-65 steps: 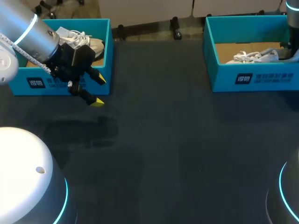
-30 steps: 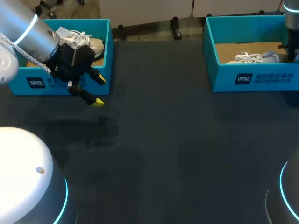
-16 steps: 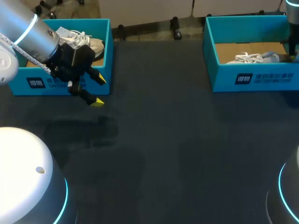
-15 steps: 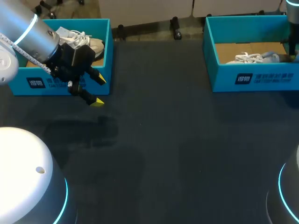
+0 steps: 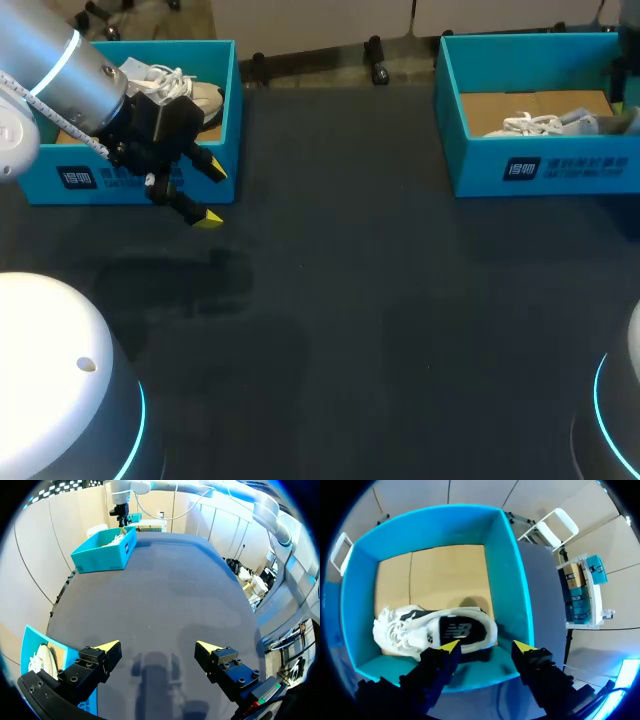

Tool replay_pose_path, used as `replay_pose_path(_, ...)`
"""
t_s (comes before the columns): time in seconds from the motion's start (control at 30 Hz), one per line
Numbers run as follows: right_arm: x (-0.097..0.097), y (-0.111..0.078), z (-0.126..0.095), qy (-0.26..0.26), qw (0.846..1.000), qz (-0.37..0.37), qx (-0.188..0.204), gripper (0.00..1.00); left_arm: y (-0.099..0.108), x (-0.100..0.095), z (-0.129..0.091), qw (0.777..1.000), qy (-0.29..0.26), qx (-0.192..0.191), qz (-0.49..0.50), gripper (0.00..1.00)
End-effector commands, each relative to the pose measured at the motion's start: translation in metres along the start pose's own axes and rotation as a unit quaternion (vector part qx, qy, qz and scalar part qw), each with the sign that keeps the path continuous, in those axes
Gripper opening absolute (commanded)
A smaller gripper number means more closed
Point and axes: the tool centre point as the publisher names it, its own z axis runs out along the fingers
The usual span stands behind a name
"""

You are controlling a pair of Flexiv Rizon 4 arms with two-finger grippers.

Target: Take the shoe out of the shoebox, open the shoe tongue, remove and reinsert the insole, then place the shoe into the shoebox

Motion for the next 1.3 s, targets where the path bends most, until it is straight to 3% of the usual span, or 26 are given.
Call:
replay_pose_path(0.03,-0.004,-0.014,-0.014,0.012,1.000,-0.013,-0.014,0.72,0.000,0.001,0.000,1.000,-0.001,-0.001,0.000,1.00)
replay_pose_path(0.27,0.004,-0.025,-0.038,0.029,0.998,-0.049,-0.031,0.82,0.000,0.001,0.000,1.000,-0.001,-0.001,0.000,1.00)
replay_pose_path(0.37,0.009,-0.031,-0.050,0.055,0.995,-0.071,-0.050,0.80,0.000,0.001,0.000,1.000,-0.001,-0.001,0.000,1.00)
replay_pose_path(0.47,0.012,-0.038,-0.058,0.061,0.992,-0.088,-0.063,0.92,0.000,0.001,0.000,1.000,-0.001,-0.001,0.000,1.00)
replay_pose_path(0.7,0.017,-0.056,-0.074,0.062,0.988,-0.120,-0.078,1.00,0.000,0.001,0.000,1.000,-0.001,-0.001,0.000,1.00)
replay_pose_path(1.03,0.028,-0.096,-0.091,0.060,0.983,-0.161,-0.058,1.00,0.000,0.001,0.000,1.000,-0.001,-0.001,0.000,1.00)
replay_pose_path(1.3,0.037,-0.117,-0.105,0.067,0.975,-0.203,-0.063,1.00,0.000,0.001,0.000,1.000,-0.001,-0.001,0.000,1.00)
